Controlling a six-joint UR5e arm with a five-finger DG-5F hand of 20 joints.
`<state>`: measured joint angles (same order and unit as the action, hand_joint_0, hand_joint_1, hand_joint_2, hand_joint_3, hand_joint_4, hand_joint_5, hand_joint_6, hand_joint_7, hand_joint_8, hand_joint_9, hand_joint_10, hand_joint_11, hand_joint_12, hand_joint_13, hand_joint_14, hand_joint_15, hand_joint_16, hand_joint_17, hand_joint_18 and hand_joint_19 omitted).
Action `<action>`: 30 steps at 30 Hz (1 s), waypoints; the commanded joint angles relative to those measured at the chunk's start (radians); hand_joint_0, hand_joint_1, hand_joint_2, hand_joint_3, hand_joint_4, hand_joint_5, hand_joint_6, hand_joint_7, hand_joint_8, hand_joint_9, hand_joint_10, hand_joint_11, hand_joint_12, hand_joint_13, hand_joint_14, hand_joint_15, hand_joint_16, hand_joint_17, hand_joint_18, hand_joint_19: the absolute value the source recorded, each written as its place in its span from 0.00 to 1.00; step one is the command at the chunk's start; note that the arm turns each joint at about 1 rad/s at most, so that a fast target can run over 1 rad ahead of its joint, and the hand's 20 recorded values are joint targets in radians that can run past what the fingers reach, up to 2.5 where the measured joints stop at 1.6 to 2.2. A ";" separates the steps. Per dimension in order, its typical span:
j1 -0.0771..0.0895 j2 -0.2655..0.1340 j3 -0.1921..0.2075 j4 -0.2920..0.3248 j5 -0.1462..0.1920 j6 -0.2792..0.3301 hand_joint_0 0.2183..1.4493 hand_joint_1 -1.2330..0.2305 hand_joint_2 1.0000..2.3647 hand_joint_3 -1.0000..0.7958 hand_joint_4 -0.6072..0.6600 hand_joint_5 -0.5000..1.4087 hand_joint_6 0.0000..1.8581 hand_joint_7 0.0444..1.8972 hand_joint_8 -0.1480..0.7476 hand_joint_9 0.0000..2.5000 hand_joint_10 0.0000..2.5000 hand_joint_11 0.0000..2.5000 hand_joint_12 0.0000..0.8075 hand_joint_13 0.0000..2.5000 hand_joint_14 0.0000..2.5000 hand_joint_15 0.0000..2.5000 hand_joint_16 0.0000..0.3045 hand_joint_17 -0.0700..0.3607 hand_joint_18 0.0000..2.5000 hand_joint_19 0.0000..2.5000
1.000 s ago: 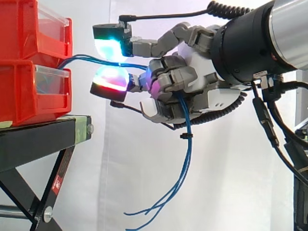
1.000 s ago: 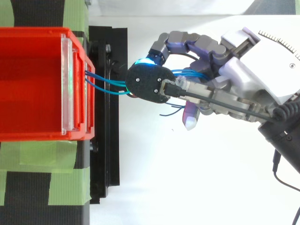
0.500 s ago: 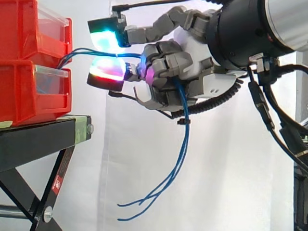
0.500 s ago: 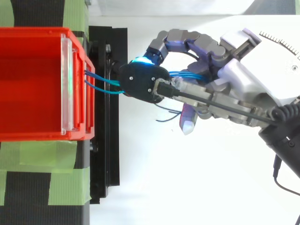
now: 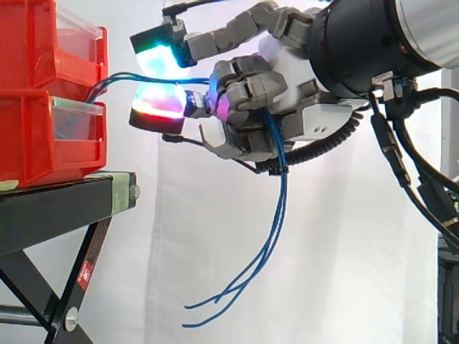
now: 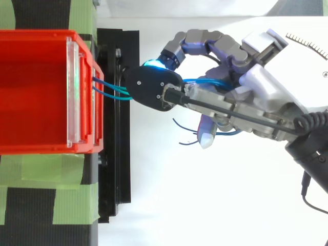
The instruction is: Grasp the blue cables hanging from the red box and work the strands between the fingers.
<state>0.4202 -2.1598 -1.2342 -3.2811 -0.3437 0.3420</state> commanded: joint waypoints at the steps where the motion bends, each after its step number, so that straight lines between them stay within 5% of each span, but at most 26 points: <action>1: 0.000 0.000 -0.001 -0.002 0.000 0.003 0.59 0.48 0.01 0.58 0.62 0.40 0.29 0.64 0.75 0.78 1.00 1.00 0.77 0.79 1.00 0.65 0.81 0.59 1.00 0.23; 6: 0.002 0.002 -0.001 -0.008 0.000 0.015 0.60 0.48 0.01 0.61 0.58 0.41 0.26 0.66 0.75 0.78 1.00 1.00 0.77 0.79 1.00 0.65 0.81 0.59 1.00 0.23; 14: 0.005 0.000 0.001 -0.028 0.000 0.035 0.56 0.38 0.01 0.67 0.61 0.28 0.56 0.58 0.75 0.78 1.00 1.00 0.77 0.79 1.00 0.65 0.81 0.59 1.00 0.23; 18: 0.008 0.002 0.001 -0.038 0.000 0.046 0.48 0.38 0.01 0.51 0.61 0.25 0.70 0.56 0.75 0.78 1.00 1.00 0.77 0.79 1.00 0.65 0.81 0.59 1.00 0.23; 22: 0.014 0.000 0.001 -0.057 0.006 0.066 0.50 0.44 0.01 0.53 0.59 0.30 0.65 0.59 0.75 0.78 1.00 1.00 0.77 0.79 1.00 0.65 0.81 0.59 1.00 0.23; 26: 0.019 0.000 0.001 -0.071 0.012 0.083 0.60 0.50 0.00 0.65 0.61 0.41 0.30 0.66 0.75 0.78 1.00 1.00 0.77 0.79 1.00 0.65 0.81 0.59 1.00 0.23; 28: 0.019 0.000 0.001 -0.075 0.015 0.089 0.64 0.49 0.01 0.66 0.59 0.46 0.19 0.72 0.75 0.78 1.00 1.00 0.77 0.79 1.00 0.65 0.81 0.59 1.00 0.23; 30: 0.019 0.000 0.001 -0.080 0.017 0.094 0.65 0.49 0.01 0.65 0.59 0.47 0.18 0.73 0.75 0.78 1.00 1.00 0.77 0.79 1.00 0.65 0.81 0.59 1.00 0.23</action>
<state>0.4379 -2.1597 -1.2340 -3.3535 -0.3301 0.4268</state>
